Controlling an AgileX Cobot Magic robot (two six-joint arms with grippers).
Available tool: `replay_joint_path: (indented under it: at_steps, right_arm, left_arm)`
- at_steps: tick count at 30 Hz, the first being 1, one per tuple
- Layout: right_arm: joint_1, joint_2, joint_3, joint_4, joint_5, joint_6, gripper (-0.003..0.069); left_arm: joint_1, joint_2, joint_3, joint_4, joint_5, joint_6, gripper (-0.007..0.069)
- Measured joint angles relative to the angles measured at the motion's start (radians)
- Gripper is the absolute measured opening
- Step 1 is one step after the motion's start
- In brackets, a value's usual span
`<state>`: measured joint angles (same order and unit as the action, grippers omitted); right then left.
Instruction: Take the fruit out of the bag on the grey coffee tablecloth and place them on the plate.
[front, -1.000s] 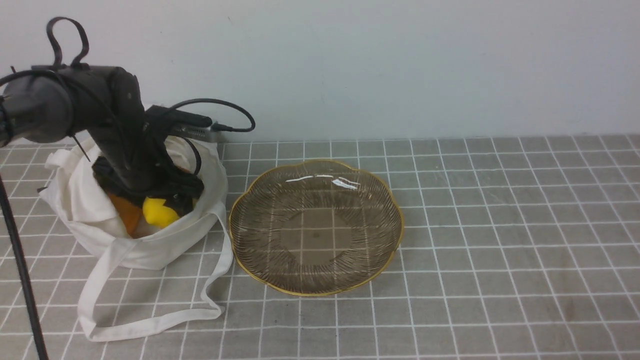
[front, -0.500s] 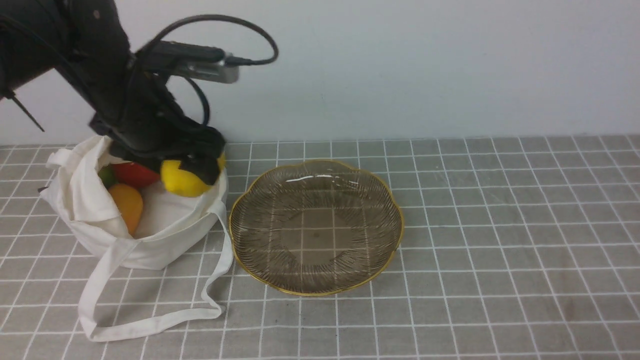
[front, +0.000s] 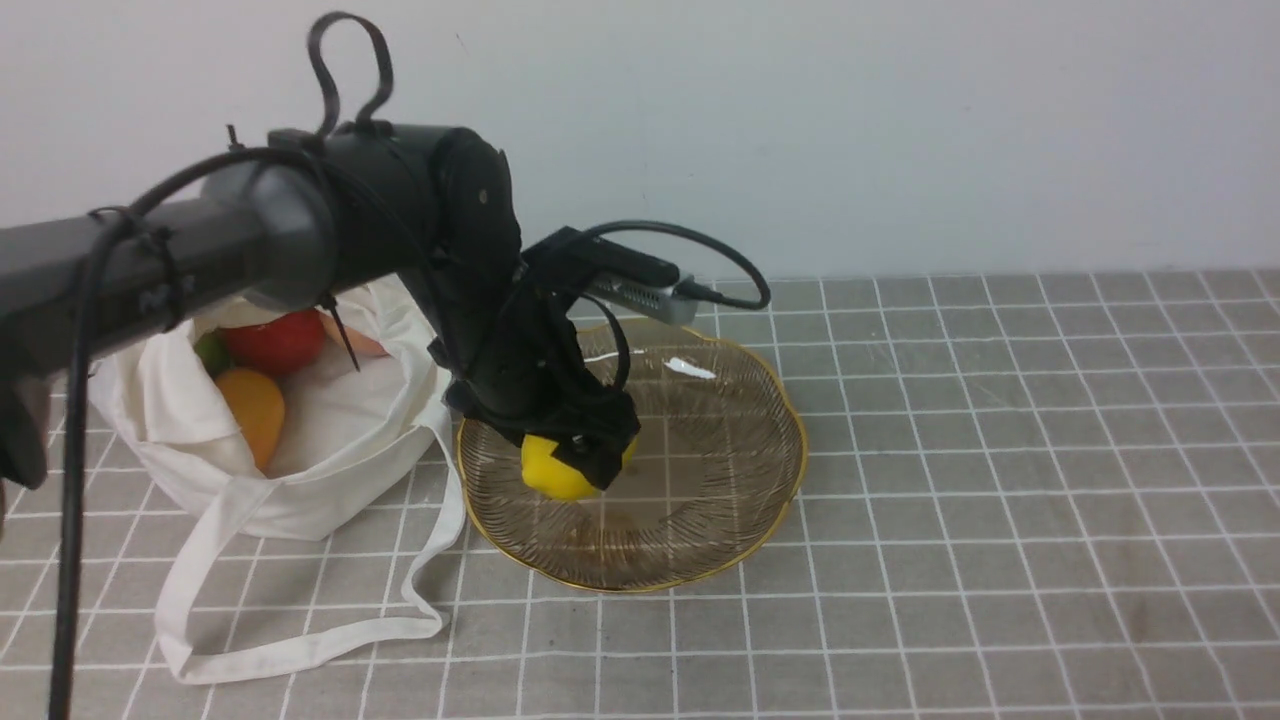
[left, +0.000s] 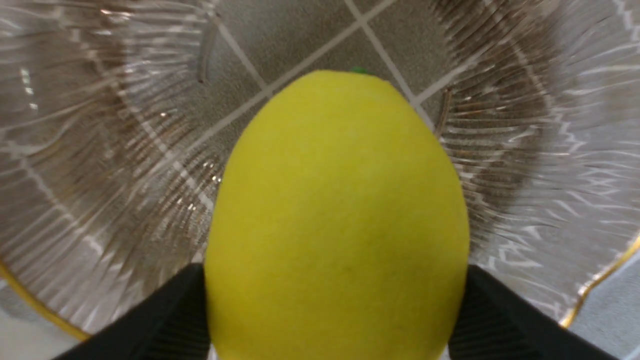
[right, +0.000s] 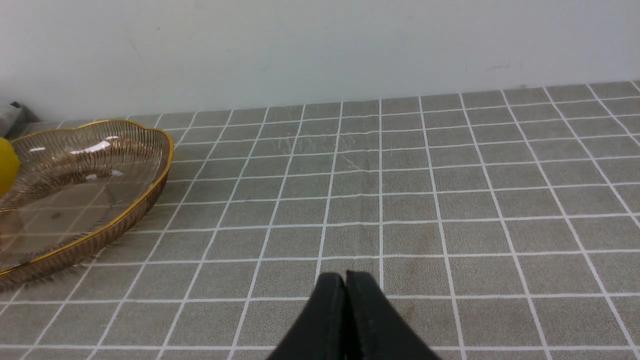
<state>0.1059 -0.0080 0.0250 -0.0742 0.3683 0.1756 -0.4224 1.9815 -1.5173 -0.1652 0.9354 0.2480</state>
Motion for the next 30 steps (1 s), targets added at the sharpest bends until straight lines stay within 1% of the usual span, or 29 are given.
replay_joint_path:
  at_steps: [2,4,7,8,10,11,12,13,14,15,16,18,19,20,22,24,25,26,27,28,30]
  right_arm:
    - [0.000,0.000,0.000,0.000,0.000,0.000,-0.0012]
    - [0.000,0.000,0.000,0.000,0.000,0.000,-0.0012]
    - [0.000,0.000,0.000,0.000,0.000,0.000,-0.0012]
    - [0.000,0.000,0.000,0.000,0.000,0.000,-0.0012]
    - [0.000,0.000,0.000,0.000,0.000,0.000,-0.0012]
    - [0.000,0.000,0.000,0.000,0.000,0.000,-0.0012]
    - [0.000,0.000,0.000,0.000,0.000,0.000,-0.0012]
    - [0.000,0.000,0.000,0.000,0.000,0.000,-0.0012]
    - [0.000,0.000,0.000,0.000,0.000,0.000,-0.0012]
    - [0.000,0.000,0.000,0.000,0.000,0.000,-0.0012]
    - [0.000,0.000,0.000,0.000,0.000,0.000,-0.0012]
    - [0.000,0.000,0.000,0.000,0.000,0.000,-0.0012]
    - [0.000,0.000,0.000,0.000,0.000,0.000,-0.0012]
    - [0.000,0.000,0.000,0.000,0.000,0.000,-0.0012]
    - [0.000,0.000,0.000,0.000,0.000,0.000,-0.0012]
    - [0.000,0.000,0.000,0.000,0.000,0.000,-0.0012]
    - [0.000,0.000,0.000,0.000,0.000,0.000,-0.0012]
    - [0.000,0.000,0.000,0.000,0.000,0.000,-0.0012]
    - [0.000,0.000,0.000,0.000,0.000,0.000,-0.0012]
    - [0.000,0.000,0.000,0.000,0.000,0.000,-0.0012]
    - [0.000,0.000,0.000,0.000,0.000,0.000,-0.0012]
  left_arm:
    - [0.000,0.009,0.000,0.002,-0.001,0.000,0.0623]
    - [0.000,0.009,0.000,0.002,-0.003,0.000,0.0638]
    - [0.000,0.009,-0.008,0.001,-0.006,0.000,0.0641]
    - [0.000,0.009,-0.017,0.001,-0.005,0.000,0.0623]
    - [0.000,0.005,-0.037,0.006,0.007,-0.012,0.0573]
    - [0.000,0.004,-0.043,0.008,0.011,-0.014,0.0563]
    - [0.000,-0.016,-0.061,0.027,0.031,-0.044,0.0483]
    - [0.000,-0.050,-0.075,0.055,0.047,-0.078,0.0373]
    - [0.000,-0.063,-0.078,0.065,0.056,-0.092,0.0317]
    - [0.000,-0.100,-0.083,0.090,0.065,-0.111,0.0221]
    - [0.000,-0.165,-0.085,0.127,0.077,-0.131,0.0107]
    - [0.000,-0.276,-0.089,0.165,0.088,-0.162,0.0031]
    - [0.000,-0.287,-0.090,0.172,0.088,-0.162,0.0031]
    - [0.000,-0.371,-0.091,0.189,0.085,-0.192,0.0007]
    - [0.000,-0.500,-0.090,0.201,0.075,-0.221,-0.0005]
    - [0.000,-0.569,-0.077,0.201,0.059,-0.237,-0.0008]
    - [0.000,-0.676,-0.035,0.201,0.022,-0.248,-0.0008]
    - [0.000,-0.676,-0.035,0.201,0.022,-0.248,-0.0008]
    - [0.000,-0.736,0.008,0.201,-0.002,-0.248,-0.0008]
    - [0.000,-0.846,0.083,0.201,-0.054,-0.260,-0.0008]
    - [0.000,-0.960,0.187,0.202,-0.119,-0.267,-0.0008]
